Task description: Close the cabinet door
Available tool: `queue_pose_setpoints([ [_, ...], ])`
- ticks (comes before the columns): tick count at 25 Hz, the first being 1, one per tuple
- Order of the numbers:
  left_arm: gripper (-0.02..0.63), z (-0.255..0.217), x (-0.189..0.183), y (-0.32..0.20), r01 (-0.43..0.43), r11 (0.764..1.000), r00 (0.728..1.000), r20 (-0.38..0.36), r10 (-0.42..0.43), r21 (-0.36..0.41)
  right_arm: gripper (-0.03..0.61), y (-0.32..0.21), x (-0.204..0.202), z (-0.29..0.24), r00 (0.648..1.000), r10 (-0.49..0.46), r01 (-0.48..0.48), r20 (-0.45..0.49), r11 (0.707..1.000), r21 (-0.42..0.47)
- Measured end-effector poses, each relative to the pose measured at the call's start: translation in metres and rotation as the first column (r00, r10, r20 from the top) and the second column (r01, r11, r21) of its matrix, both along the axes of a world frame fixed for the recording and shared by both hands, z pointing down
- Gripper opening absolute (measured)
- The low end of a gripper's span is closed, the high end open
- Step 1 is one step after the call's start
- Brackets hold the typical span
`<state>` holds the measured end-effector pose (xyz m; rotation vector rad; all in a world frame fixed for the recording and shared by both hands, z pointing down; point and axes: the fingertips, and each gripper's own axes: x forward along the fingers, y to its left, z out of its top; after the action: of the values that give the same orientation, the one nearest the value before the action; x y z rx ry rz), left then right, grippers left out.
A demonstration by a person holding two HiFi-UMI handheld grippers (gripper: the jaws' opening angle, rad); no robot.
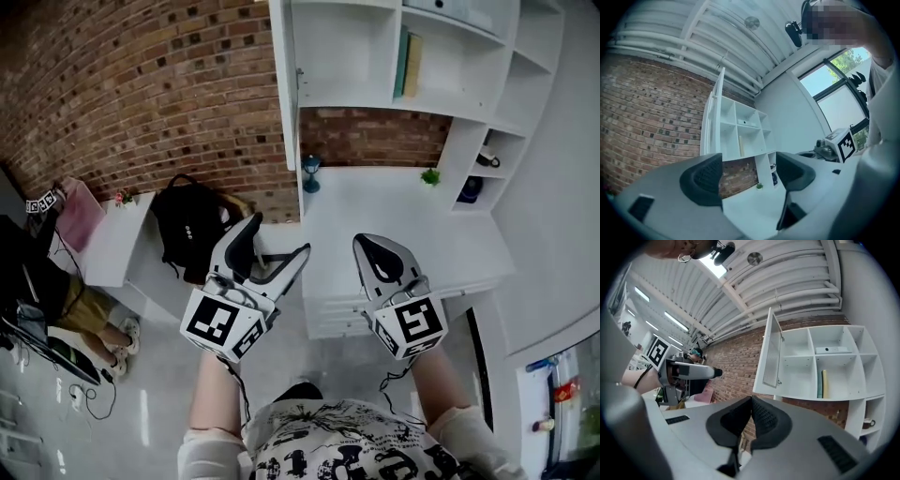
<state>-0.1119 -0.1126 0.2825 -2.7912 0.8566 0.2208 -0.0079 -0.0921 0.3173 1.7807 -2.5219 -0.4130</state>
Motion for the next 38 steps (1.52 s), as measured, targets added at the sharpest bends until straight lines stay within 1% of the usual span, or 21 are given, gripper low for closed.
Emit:
queue_pose_setpoints([
  [3,0.360,-0.031,-0.005,-0.024,0.017,0.999,1.000,-0.019,-0.016,0.049,0.015,-0.020,-0.002,-0.021,1.000,-0.011,0.011,0.001,0.999,0.037],
  [7,0.360,-0.077,-0.012,-0.056,0.021,0.990,1.000,-0.019,-0.019,0.141,0.015,-0.050,-0.005,-0.045,1.000,0.007,-0.009,0.018,0.998,0.065],
  [10,0.360,-0.117,-0.016,-0.088,0.004,0.982,0.999,-0.051,0.006,0.186,0.015,-0.072,-0.008,-0.060,1.000,0.015,-0.016,0.008,0.996,0.086],
  [12,0.360,-0.143,-0.020,-0.109,-0.009,0.981,0.996,-0.082,0.025,0.196,0.015,-0.085,-0.009,-0.071,1.000,0.023,-0.022,-0.007,0.994,0.108],
  [14,0.360,-0.163,-0.022,-0.126,-0.016,0.977,0.995,-0.093,0.036,0.211,0.014,-0.095,-0.011,-0.081,1.000,0.027,-0.025,-0.014,0.991,0.128],
  [17,0.360,-0.188,-0.019,-0.139,-0.032,0.964,0.993,-0.104,0.061,0.265,0.015,-0.109,-0.010,-0.094,0.999,0.029,-0.025,-0.024,0.987,0.161],
  [19,0.360,-0.208,-0.018,-0.149,-0.054,0.955,0.985,-0.139,0.098,0.292,0.015,-0.122,-0.009,-0.105,0.999,0.038,-0.033,-0.024,0.983,0.179],
  [21,0.360,-0.228,-0.021,-0.163,-0.089,0.954,0.973,-0.180,0.144,0.285,0.015,-0.134,-0.011,-0.114,0.999,0.042,-0.038,-0.016,0.982,0.183],
  [23,0.360,-0.248,-0.021,-0.176,-0.134,0.955,0.960,-0.205,0.192,0.266,0.015,-0.146,-0.014,-0.120,0.999,0.040,-0.038,-0.009,0.982,0.184],
  [26,0.358,-0.276,-0.019,-0.189,-0.192,0.945,0.940,-0.228,0.255,0.266,0.015,-0.161,-0.015,-0.125,0.999,0.048,-0.045,-0.013,0.981,0.191],
  [28,0.340,-0.291,-0.020,-0.198,-0.203,0.939,0.934,-0.233,0.272,0.279,0.015,-0.168,-0.013,-0.124,0.998,0.057,-0.055,-0.005,0.980,0.193],
  [29,0.317,-0.297,-0.021,-0.203,-0.204,0.936,0.931,-0.238,0.276,0.285,0.015,-0.171,-0.011,-0.122,0.998,0.060,-0.060,0.005,0.980,0.192],
  [31,0.243,-0.306,-0.020,-0.209,-0.218,0.929,0.927,-0.234,0.293,0.299,0.015,-0.177,-0.008,-0.118,0.997,0.068,-0.070,0.019,0.980,0.184],
  [35,0.241,-0.310,-0.002,-0.215,-0.280,0.901,0.931,-0.137,0.339,0.331,0.015,-0.191,0.002,-0.115,0.995,0.099,-0.100,0.012,0.978,0.182],
  [36,0.237,-0.310,0.002,-0.217,-0.297,0.895,0.928,-0.122,0.353,0.333,0.015,-0.193,0.004,-0.117,0.994,0.105,-0.106,0.015,0.977,0.187],
  [38,0.220,-0.309,0.008,-0.217,-0.347,0.876,0.913,-0.093,0.397,0.335,0.015,-0.197,0.008,-0.119,0.993,0.115,-0.117,0.020,0.974,0.196],
])
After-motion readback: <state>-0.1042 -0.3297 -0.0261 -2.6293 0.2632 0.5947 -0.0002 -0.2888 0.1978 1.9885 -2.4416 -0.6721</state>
